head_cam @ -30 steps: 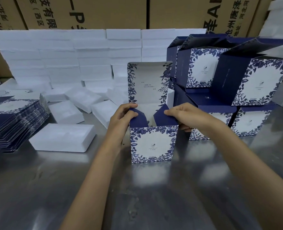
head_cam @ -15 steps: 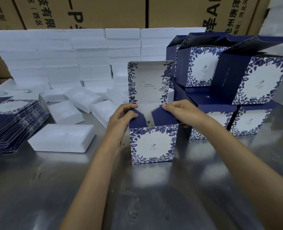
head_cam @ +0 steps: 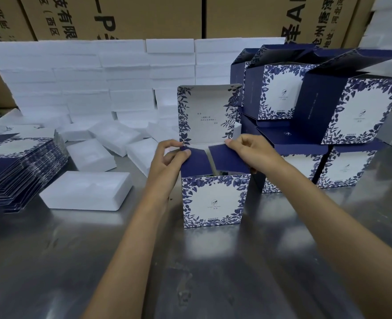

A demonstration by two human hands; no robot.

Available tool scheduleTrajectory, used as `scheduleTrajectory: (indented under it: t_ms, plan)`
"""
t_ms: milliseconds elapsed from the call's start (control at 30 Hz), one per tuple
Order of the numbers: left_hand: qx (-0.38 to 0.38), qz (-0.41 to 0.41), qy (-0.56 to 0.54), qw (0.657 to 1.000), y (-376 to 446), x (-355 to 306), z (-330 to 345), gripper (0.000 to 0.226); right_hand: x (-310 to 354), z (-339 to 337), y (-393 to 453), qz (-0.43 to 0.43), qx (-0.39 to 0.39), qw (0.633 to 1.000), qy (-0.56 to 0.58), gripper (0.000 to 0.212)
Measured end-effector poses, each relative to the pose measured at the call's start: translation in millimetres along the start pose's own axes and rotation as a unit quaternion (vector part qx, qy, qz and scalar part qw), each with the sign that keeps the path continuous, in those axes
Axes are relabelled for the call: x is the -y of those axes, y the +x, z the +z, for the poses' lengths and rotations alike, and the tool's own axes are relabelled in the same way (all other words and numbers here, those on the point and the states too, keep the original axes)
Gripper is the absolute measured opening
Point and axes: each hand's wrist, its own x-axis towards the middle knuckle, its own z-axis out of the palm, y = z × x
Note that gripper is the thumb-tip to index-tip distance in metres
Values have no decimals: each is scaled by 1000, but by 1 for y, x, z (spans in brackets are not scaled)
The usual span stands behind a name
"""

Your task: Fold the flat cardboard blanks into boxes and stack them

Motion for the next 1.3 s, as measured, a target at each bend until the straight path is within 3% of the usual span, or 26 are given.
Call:
scheduleTrajectory:
  t_ms: [100,200,367,467,600,767,900,1033,1300]
  plan:
    - [-5,-1,-21,1000,2,2,1,44,1,1,-2,-25,-32,998,53,4]
    - [12,6,-18,1000,2,1,1,45,-4,5,-4,-36,-13,991,132,31]
    - [-6,-18,-50,999,1,-1,0,18,-14,4,-15,-75,-33,979,186,41]
    - [10,-26,-68,997,3,-5,-2,21,-18,1,-18,-45,-32,985,161,42]
    - [-2,14,33,999,2,1,-2,8,-10,0,-16,-51,-14,991,125,30]
    - [29,-8,80,996,9,-15,1,25,17,2,-4,-98,38,994,0,22]
    - [16,-35,239,970,24,-35,20,15,30,22,6,-94,62,989,-93,10]
    - [15,-21,351,936,29,-34,36,19,28,30,12,-99,77,979,-161,26]
    - [15,4,391,920,27,-33,37,18,29,27,6,-81,73,979,-173,19]
